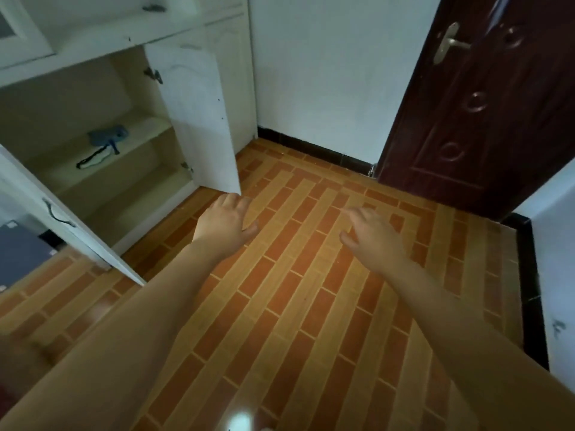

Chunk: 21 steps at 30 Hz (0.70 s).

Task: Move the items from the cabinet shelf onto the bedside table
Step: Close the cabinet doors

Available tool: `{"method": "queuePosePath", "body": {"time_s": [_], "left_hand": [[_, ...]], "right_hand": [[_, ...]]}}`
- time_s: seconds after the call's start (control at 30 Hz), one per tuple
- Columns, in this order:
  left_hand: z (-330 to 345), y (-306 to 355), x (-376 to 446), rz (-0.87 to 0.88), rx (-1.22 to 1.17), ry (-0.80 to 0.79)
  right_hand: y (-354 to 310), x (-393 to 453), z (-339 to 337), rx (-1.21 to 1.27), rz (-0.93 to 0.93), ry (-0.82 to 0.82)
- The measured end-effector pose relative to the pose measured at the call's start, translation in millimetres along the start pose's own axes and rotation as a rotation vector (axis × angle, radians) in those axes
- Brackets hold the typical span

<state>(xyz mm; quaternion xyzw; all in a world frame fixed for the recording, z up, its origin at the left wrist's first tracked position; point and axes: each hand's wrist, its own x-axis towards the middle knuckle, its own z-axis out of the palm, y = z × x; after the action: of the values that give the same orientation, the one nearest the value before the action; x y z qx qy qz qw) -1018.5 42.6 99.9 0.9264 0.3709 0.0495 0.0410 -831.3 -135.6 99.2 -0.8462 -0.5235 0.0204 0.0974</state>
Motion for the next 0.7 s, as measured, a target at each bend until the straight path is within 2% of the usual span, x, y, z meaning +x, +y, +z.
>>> {"method": "queuePosePath", "body": {"time_s": [0.37, 0.7], "left_hand": [[8.7, -16.4, -0.8, -0.139, 0.05, -0.024], [16.5, -44.6, 80.2, -0.129, 0.059, -0.011]], "right_hand": [[3.5, 36.1, 7.7, -0.014, -0.127, -0.091], [-1.6, 136.6, 13.4, -0.036, -0.218, -0.112]]}}
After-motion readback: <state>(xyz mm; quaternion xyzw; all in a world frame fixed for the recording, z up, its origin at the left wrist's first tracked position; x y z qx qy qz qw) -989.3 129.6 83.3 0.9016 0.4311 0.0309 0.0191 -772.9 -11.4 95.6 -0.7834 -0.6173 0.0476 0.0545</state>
